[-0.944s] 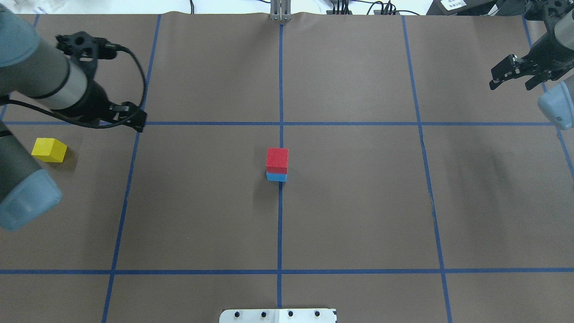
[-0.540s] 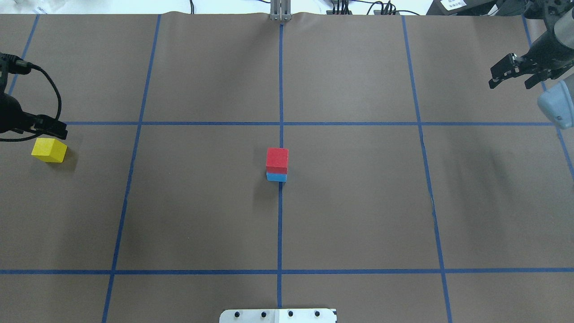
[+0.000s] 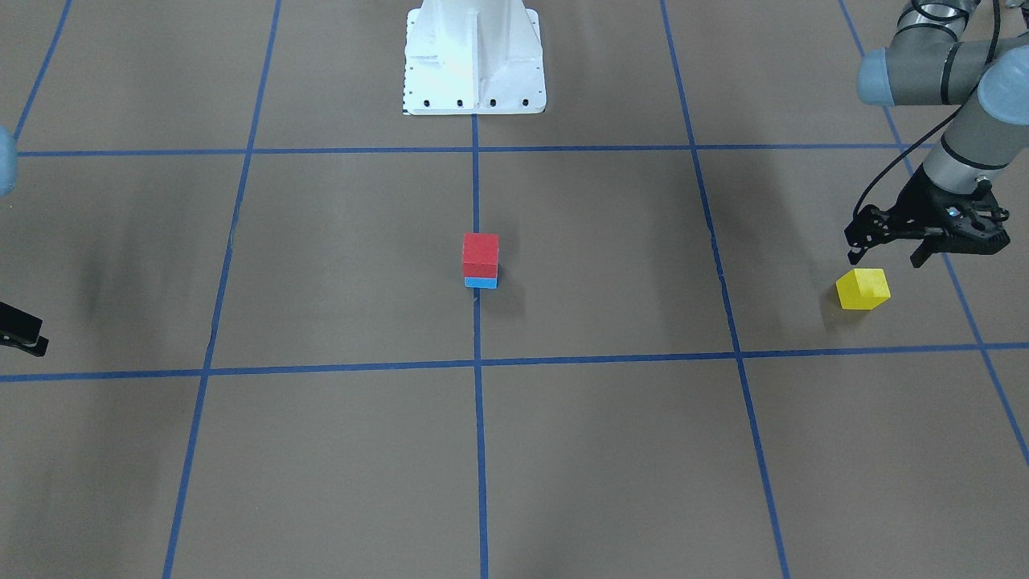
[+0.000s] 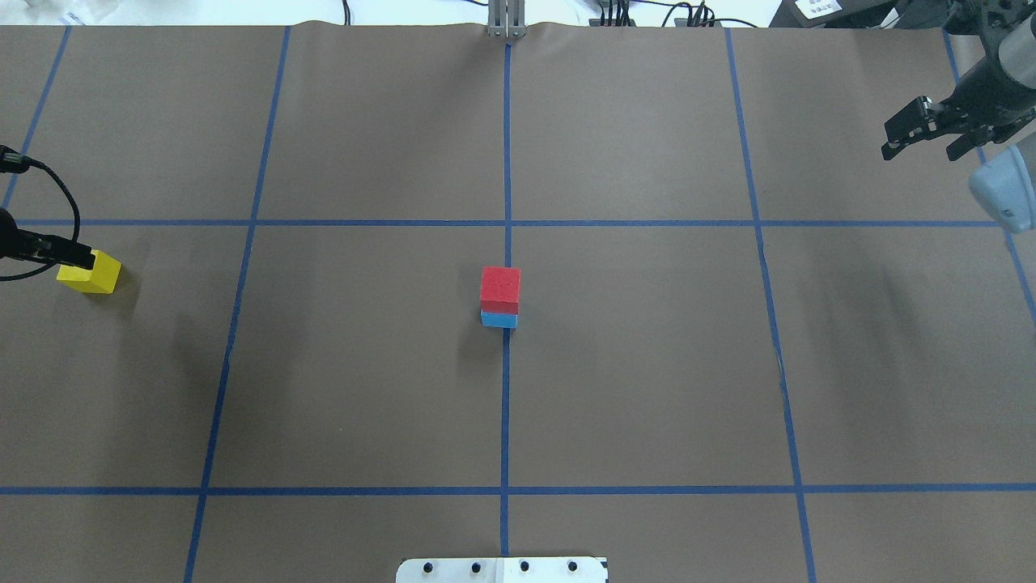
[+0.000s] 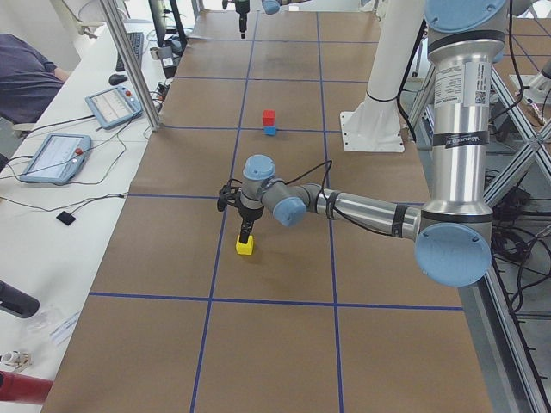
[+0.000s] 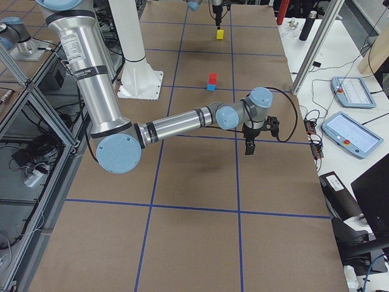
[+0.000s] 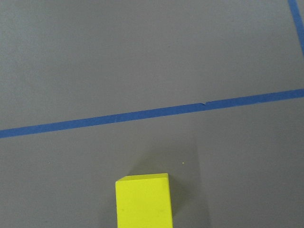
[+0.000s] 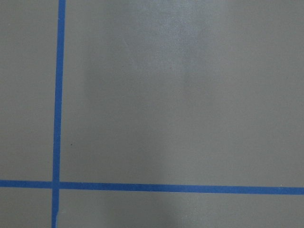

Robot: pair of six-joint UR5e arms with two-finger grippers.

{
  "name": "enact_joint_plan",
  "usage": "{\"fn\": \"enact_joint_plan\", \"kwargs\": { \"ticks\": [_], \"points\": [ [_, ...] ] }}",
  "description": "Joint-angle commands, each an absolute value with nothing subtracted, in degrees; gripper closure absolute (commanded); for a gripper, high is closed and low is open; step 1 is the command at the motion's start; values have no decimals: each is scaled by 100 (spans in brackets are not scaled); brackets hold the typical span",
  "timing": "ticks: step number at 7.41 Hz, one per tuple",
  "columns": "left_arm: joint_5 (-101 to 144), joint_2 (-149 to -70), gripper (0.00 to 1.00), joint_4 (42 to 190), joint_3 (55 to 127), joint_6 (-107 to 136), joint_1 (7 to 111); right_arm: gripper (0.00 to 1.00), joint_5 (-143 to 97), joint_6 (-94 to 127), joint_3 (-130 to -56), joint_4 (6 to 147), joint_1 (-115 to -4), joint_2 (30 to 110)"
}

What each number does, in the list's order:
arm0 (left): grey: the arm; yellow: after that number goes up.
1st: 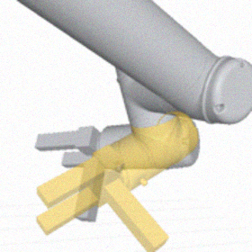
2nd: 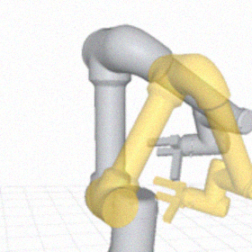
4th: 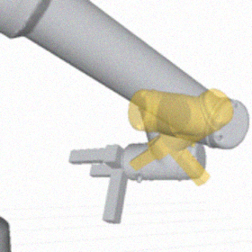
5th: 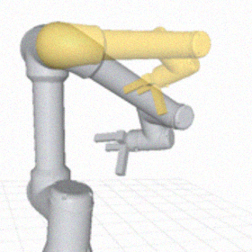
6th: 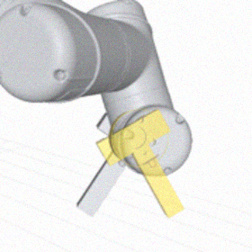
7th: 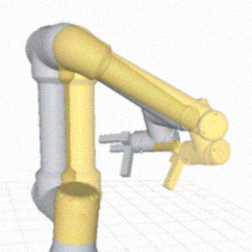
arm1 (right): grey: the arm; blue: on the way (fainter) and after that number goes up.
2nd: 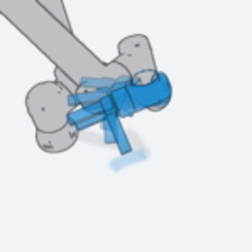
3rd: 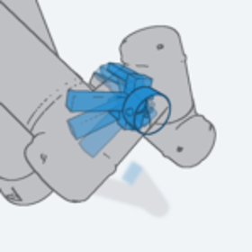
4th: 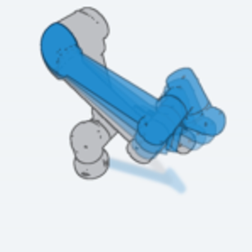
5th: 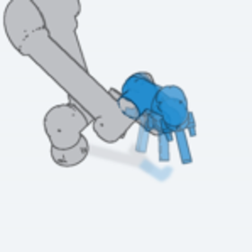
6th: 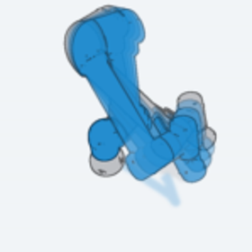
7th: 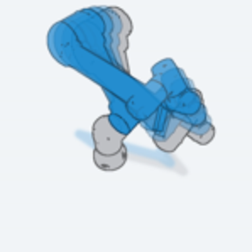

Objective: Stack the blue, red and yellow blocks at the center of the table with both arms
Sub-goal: 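Lower the left gripper around the yellow cube and close on it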

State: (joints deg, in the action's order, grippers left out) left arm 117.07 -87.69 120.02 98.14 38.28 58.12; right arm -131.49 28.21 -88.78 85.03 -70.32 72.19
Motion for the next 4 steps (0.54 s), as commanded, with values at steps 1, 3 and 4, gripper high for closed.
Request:
{"fn": "enact_joint_plan", "kwargs": {
  "ticks": [1,3,4],
  "points": [
    [11707,-8859,0,12128,9520,3876,5792,0,-13148,2821,-8877,8499,-7031,7216],
    [11698,-8964,0,12732,8994,4015,5775,0,-13148,2821,-8877,8499,-7031,7216],
    [11698,-9139,0,12909,8748,4339,5766,0,-13148,2813,-8868,8499,-7031,7207]
  ]
}}
